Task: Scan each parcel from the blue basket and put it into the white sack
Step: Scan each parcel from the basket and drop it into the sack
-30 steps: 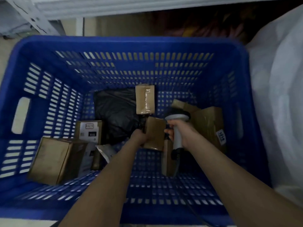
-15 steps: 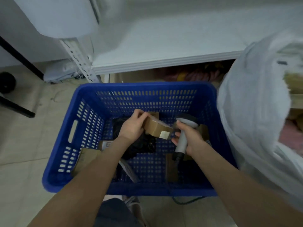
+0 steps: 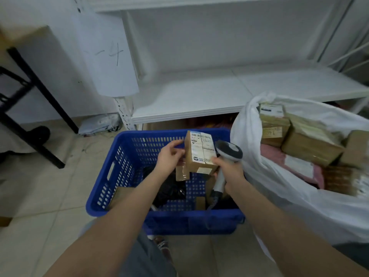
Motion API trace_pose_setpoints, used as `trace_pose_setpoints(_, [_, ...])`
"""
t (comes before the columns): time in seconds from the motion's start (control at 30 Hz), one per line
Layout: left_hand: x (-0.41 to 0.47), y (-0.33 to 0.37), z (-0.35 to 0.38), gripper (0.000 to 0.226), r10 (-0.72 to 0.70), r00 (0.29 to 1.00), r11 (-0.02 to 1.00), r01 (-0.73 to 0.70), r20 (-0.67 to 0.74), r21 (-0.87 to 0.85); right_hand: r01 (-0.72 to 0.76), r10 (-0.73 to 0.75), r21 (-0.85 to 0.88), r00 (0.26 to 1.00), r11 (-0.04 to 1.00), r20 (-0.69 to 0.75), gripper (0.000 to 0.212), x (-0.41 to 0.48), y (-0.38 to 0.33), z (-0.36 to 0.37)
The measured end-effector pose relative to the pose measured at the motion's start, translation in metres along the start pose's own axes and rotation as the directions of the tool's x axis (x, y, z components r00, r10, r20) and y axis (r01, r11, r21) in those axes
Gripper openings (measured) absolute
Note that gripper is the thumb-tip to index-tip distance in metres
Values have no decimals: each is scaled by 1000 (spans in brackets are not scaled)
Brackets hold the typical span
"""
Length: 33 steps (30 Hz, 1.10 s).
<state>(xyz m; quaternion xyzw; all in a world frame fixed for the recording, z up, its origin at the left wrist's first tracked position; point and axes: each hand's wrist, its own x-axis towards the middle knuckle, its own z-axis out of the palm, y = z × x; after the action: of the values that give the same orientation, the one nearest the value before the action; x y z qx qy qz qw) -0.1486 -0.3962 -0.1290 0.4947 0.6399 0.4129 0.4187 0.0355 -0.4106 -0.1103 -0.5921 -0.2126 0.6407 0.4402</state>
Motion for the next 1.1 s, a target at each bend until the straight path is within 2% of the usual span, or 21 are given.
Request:
trace_pose_setpoints(0.03, [-7,5,3,34,-136,989,978,142,49,-150,43,-43,-16,999,999,-4,14,-7,0,-3])
trace_pose_setpoints(0.07, [-14,10,5,36,-217,970,954,235,110,-188,84,-84,-41,996,996,-8,17,-12,0,-6])
trace_pose_setpoints(0.17, [-32,19,11,34,-305,931,916,344,201,-205,178,-180,-149,984,973,-3,24,-27,3,-16])
trace_pose_setpoints(0.23, [-39,21,14,28,-293,935,905,339,201,-258,202,-206,-185,979,962,-5,18,-35,5,-24])
trace_pose_setpoints(0.37, [-46,21,12,28,-243,964,902,266,109,-341,249,-250,-202,968,947,19,6,-63,5,-47])
trace_pose_setpoints(0.57, [-52,24,22,35,-239,971,907,226,7,-355,223,-198,-319,974,921,110,14,-101,17,-72])
trace_pose_setpoints(1.1, [-60,40,53,34,-183,982,951,187,36,-245,215,-200,-309,977,926,79,15,-121,13,-99])
